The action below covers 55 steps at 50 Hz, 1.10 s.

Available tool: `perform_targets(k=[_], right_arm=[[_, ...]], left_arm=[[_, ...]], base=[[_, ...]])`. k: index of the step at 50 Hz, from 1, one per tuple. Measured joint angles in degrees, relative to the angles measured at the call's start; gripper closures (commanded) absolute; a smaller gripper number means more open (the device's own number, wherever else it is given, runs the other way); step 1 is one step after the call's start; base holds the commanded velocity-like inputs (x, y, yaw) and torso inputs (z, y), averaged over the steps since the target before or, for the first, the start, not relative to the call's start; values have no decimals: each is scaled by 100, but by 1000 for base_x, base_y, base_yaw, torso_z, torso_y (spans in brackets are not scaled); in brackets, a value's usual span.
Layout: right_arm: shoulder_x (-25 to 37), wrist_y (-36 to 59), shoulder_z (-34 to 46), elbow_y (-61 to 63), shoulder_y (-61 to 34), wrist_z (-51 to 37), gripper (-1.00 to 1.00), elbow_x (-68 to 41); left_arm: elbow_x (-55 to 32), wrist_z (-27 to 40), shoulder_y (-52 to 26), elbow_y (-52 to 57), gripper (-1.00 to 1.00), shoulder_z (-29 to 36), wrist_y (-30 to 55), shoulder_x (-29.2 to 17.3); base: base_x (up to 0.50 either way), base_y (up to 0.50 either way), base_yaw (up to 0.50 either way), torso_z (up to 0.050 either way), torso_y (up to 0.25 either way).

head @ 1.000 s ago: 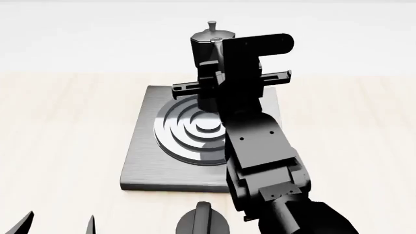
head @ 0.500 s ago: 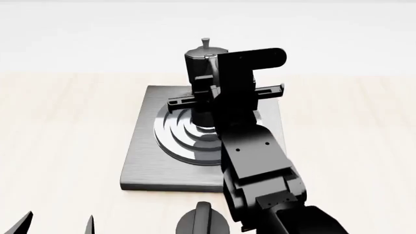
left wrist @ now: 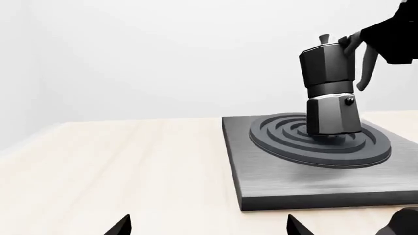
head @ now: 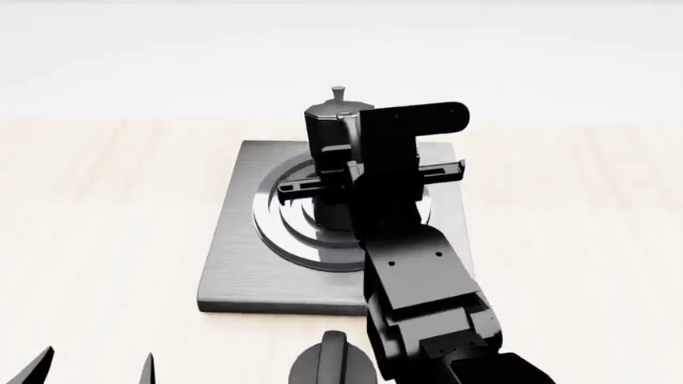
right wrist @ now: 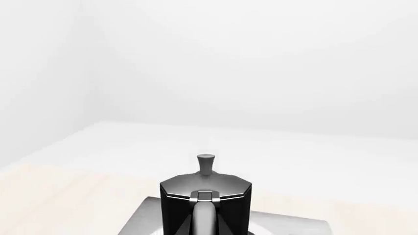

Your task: Put the moka pot on the stove.

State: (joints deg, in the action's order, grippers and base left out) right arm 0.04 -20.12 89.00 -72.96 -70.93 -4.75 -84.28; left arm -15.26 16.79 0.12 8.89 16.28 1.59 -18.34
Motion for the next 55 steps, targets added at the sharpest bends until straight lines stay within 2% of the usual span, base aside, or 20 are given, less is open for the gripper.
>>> perform_targets(k=[36, 55], right_arm=[[5, -101, -384, -38, 153, 121, 100, 377], [-5, -311, -678, 21, 331, -51, 100, 1014]], left_arm=[[-57, 23, -4, 40, -100, 56, -23, -51], [-40, 54, 21, 119, -100, 113, -13, -88]], base=[[0, 0, 0, 0, 0], [1, 0, 1, 0, 0]])
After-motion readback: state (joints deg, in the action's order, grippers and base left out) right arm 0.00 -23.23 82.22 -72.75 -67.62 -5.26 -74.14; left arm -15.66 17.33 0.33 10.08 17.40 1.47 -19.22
